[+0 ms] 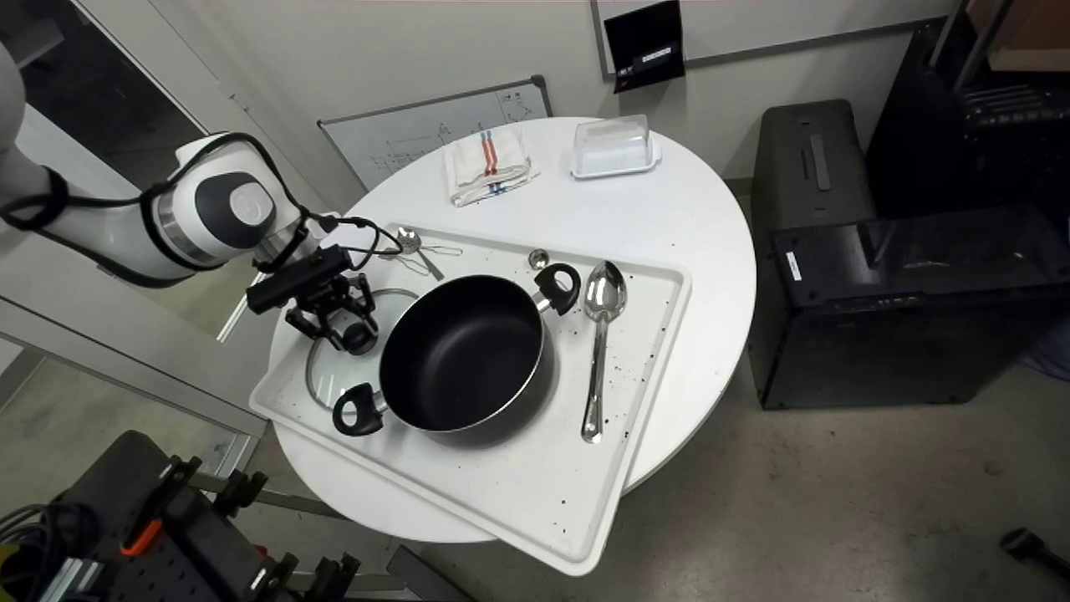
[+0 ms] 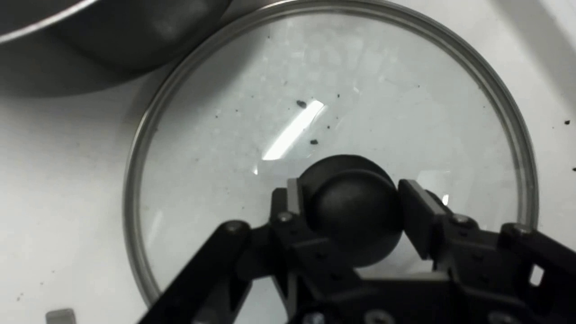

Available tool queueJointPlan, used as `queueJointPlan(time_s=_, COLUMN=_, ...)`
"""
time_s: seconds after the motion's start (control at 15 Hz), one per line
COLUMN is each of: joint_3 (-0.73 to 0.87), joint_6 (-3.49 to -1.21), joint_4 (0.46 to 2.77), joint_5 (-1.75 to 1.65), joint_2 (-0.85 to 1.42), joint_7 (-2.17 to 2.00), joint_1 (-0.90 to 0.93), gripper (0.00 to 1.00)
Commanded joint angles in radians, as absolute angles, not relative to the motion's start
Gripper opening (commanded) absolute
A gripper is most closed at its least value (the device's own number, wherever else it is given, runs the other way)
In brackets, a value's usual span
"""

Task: Place the lid on the pot

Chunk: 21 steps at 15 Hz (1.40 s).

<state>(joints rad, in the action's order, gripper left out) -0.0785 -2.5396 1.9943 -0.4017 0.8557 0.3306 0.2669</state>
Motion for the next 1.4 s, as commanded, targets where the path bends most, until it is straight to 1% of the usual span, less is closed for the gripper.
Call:
queueJointPlan(time_s=0.0, joint_3=-0.072, joint_6=-2.558, joint_4=2.002, joint_5=-0.432, joint_2=0.851, joint_7=0.307, joint_1=0.272, gripper=0.29)
queueJointPlan(time_s=0.07, joint_3=-0.073, joint_6=-2.559, joint_4=2.004, joint_5=-0.432, joint_2=0.846, joint_7=0.306, joint_1=0.272, gripper=0.26)
queueJointPlan(time_s=0.47, joint_3=-0.097, joint_6=-2.534, joint_4=2.081, joint_5=-0.425, joint_2=0.761, joint_7=0.326, joint_1=0.258, gripper=0.26)
queueJointPlan(time_s=1.0, joint_3=-0.179, joint_6=-2.459, joint_4=2.267, joint_5=-0.4, joint_2=0.511, joint_7=0.367, joint_1=0.236, gripper=0.26)
queueJointPlan(time_s=1.33, joint_3=-0.24, joint_6=-2.32, joint_4=2.342, joint_5=-0.34, joint_2=0.322, joint_7=0.444, joint_1=0.194, gripper=0.26)
